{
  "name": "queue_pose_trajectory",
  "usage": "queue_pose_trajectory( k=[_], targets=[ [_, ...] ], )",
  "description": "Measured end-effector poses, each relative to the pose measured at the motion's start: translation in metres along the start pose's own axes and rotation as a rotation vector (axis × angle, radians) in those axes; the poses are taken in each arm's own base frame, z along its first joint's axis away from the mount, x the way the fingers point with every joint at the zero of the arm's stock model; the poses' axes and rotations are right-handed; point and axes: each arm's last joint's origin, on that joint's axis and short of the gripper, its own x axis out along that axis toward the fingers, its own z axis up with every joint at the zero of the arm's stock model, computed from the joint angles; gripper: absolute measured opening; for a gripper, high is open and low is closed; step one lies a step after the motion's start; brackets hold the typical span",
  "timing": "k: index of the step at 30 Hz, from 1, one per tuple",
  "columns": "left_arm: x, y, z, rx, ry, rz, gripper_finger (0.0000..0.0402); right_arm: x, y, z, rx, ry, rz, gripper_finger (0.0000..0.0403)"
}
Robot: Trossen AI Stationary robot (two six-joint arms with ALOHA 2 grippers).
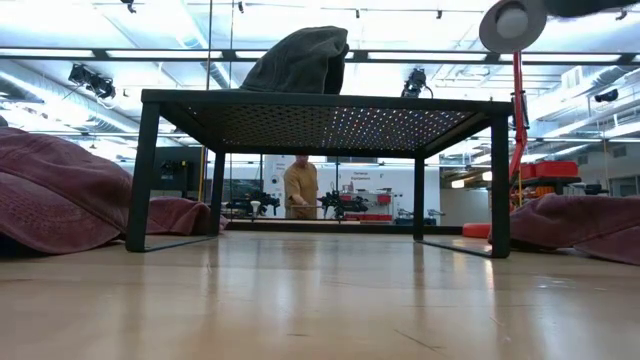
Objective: Pick & Place hat
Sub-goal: Stack the top black cap on top of the black cap on the shelf
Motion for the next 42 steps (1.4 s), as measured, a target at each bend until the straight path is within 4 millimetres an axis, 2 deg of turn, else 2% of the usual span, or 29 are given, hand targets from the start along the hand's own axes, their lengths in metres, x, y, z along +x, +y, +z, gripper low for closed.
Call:
queue_pose_trajectory(
  k=[9,17,28,33,38,42],
  targets=[
    [0.0,0.0,0.0,0.0,0.0,0.0,0.0048,0.0,0.002,-0.001,0.091,-0.003,0.023,0.0004],
    [0.0,0.0,0.0,0.0,0.0,0.0,0.0048,0.0,0.001,-0.002,0.042,0.039,-0.017,0.0004],
    [0.0,0.0,0.0,0.0,-0.001,0.0,0.0048,-0.017,-0.011,0.026,-0.052,0.141,-0.218,0.0004],
    [0.0,0.0,0.0,0.0,0.0,-0.001,0.0048,-0.024,-0.012,0.03,-0.089,0.259,-0.315,0.0005],
    [0.0,0.0,0.0,0.0,0.0,-0.001,0.0048,-0.028,-0.013,0.023,-0.116,0.466,-0.423,0.0005],
    [0.0,0.0,0.0,0.0,0.0,-0.001,0.0048,-0.03,-0.01,0.017,-0.114,0.589,-0.442,0.0005]
  ],
)
